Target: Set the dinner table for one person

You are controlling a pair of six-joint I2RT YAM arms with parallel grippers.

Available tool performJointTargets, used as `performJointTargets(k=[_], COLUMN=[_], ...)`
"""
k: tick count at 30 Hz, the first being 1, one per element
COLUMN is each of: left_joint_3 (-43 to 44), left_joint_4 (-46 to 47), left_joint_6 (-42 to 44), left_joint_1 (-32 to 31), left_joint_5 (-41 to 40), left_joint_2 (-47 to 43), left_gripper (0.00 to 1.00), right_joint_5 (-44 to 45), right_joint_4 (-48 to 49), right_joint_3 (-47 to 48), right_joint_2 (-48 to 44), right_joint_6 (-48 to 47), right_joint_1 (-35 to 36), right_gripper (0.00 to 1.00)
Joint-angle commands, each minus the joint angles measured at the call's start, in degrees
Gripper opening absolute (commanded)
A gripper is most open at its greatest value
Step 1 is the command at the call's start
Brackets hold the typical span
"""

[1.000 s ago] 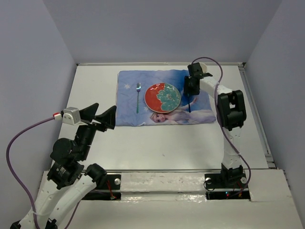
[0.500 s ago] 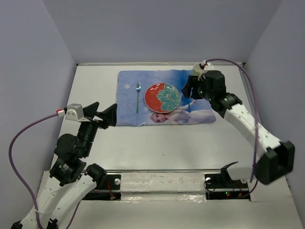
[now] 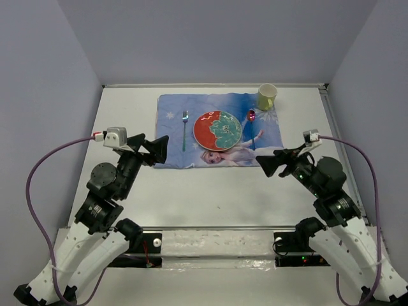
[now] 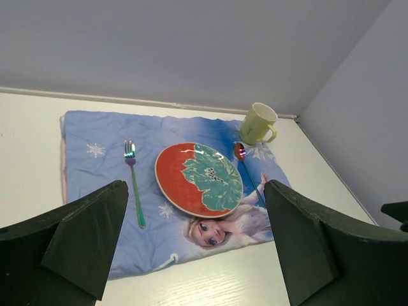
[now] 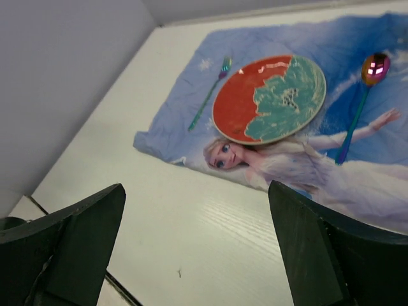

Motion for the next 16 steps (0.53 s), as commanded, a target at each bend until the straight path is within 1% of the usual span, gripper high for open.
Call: performJointTargets(k=[1,4,7,11,16], left_joint_3=[4.66,4.49,3.61,3.26,4.75], left_joint_4=[3.20,2.85,2.76,2.32,2.05], left_joint_6=[-1.13,-1.65,-2.09,-2.27,-2.18], left_joint_1=[0.32,0.32,0.32,0.32,0.32], left_joint_5=[2.90,3.26,3.79,4.66,7.91], left_joint_2=[0.71,0.27,-0.96,-2.02,-0.53], left_gripper=[0.99,0.99,0.99,0.99,0.99], right_joint_5=[2.02,3.53,4.06,4.94,4.41], right_joint_4=[2.20,0.62,0.61,0.96,0.96], right_joint_3=[1.18,2.06,2.15,3.47,7.42], right_joint_2=[-9.59,-13.19,-14.70,-13.65,-13.56], right_joint_6=[-1.10,-1.81,-1.82,-1.73,-3.31], right_joint_1=[-0.19,-0.19,-0.19,-0.19,-0.19], right_gripper=[1.00,1.00,1.00,1.00,1.00])
